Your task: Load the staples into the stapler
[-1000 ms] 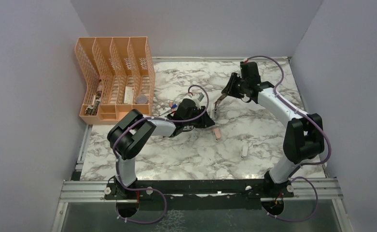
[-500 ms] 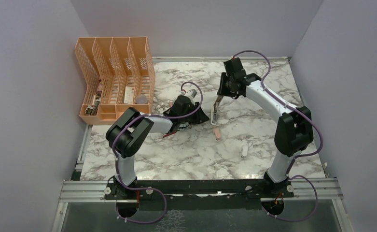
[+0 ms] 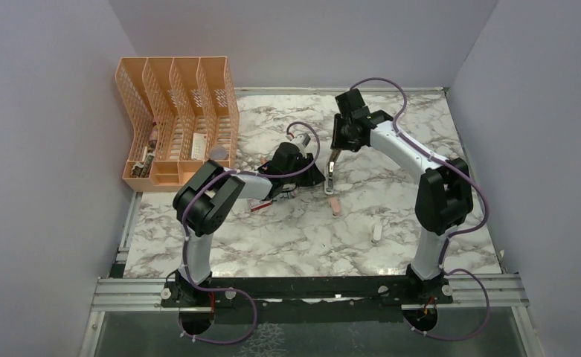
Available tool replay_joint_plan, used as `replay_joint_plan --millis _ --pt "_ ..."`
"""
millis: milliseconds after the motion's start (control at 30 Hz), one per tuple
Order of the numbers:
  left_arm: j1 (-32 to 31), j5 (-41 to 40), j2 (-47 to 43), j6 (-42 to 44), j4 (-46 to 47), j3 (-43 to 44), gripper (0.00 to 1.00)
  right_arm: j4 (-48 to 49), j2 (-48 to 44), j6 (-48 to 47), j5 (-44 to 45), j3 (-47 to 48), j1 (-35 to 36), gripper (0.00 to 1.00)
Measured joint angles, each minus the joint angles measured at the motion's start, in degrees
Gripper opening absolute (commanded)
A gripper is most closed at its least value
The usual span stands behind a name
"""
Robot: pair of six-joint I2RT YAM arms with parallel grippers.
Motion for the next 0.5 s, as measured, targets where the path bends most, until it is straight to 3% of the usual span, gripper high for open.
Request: replay_joint_plan --millis 500 --pt "0.00 0.52 3.32 0.55 0.55 1.75 0.18 -0.59 0.09 0.02 -0.02 0.00 0.22 0.26"
